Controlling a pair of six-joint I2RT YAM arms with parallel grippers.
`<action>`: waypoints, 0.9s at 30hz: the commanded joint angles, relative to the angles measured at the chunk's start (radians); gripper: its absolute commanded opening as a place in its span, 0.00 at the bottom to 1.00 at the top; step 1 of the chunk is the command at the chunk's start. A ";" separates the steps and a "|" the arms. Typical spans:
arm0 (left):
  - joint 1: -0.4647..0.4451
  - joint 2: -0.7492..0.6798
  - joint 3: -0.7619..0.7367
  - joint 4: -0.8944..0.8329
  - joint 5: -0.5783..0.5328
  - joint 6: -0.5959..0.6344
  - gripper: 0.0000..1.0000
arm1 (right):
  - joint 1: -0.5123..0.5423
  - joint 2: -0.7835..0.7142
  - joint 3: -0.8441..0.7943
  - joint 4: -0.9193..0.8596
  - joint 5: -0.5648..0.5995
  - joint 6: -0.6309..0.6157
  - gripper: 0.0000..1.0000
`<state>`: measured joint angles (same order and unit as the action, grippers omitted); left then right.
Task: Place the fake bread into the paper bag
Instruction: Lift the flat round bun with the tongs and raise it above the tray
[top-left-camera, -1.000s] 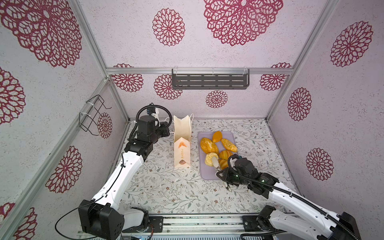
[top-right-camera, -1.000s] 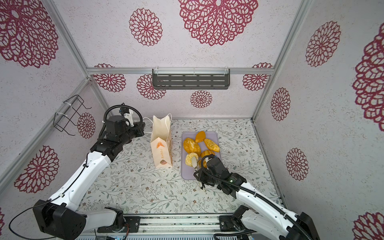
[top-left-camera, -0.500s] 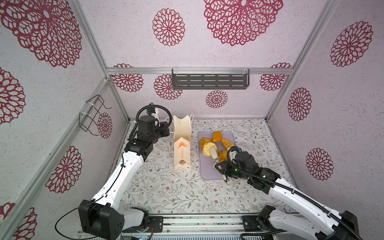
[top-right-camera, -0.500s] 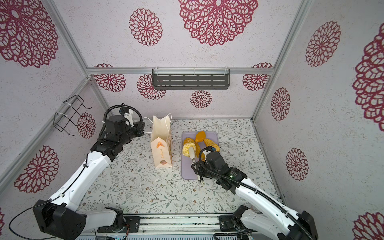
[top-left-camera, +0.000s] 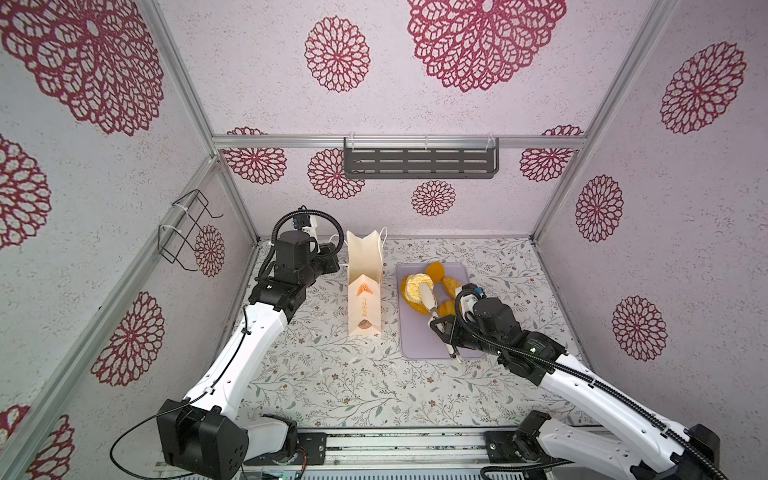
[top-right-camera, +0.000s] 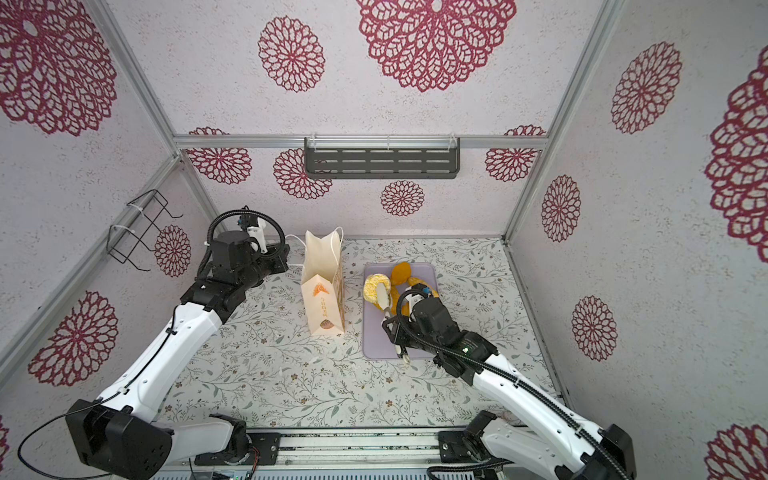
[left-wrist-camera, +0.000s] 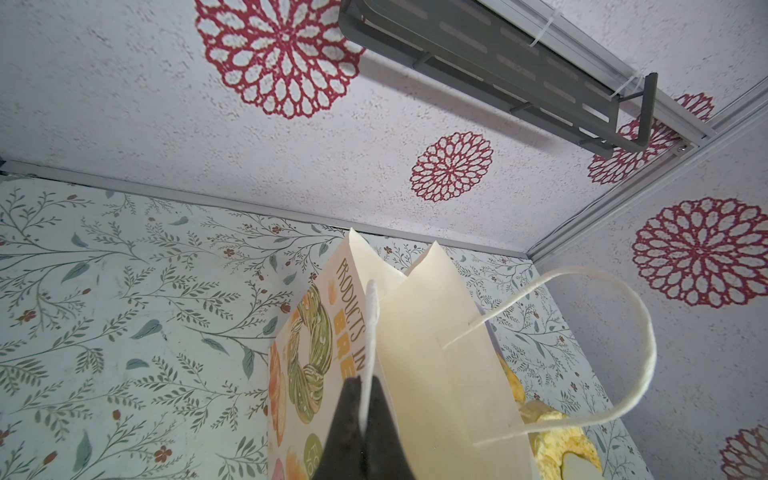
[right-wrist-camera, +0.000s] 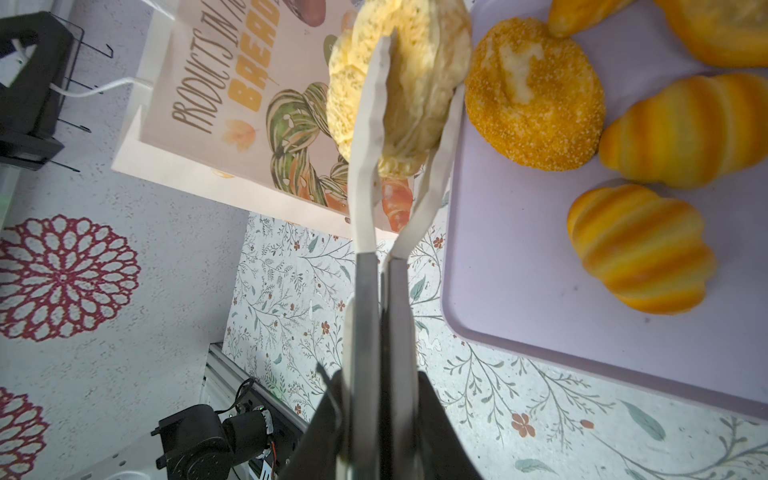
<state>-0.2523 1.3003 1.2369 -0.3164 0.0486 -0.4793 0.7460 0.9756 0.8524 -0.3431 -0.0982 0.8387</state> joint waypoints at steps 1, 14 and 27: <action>0.004 -0.016 0.016 0.007 0.001 0.005 0.00 | -0.004 -0.007 0.075 0.040 0.031 -0.051 0.17; 0.004 -0.009 0.010 0.011 -0.004 0.008 0.00 | -0.003 0.036 0.219 -0.005 0.044 -0.121 0.17; 0.003 -0.019 0.010 0.013 -0.001 0.006 0.00 | -0.004 0.100 0.365 -0.037 0.059 -0.180 0.16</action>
<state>-0.2523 1.3003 1.2369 -0.3161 0.0463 -0.4793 0.7456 1.0786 1.1526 -0.4213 -0.0589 0.7036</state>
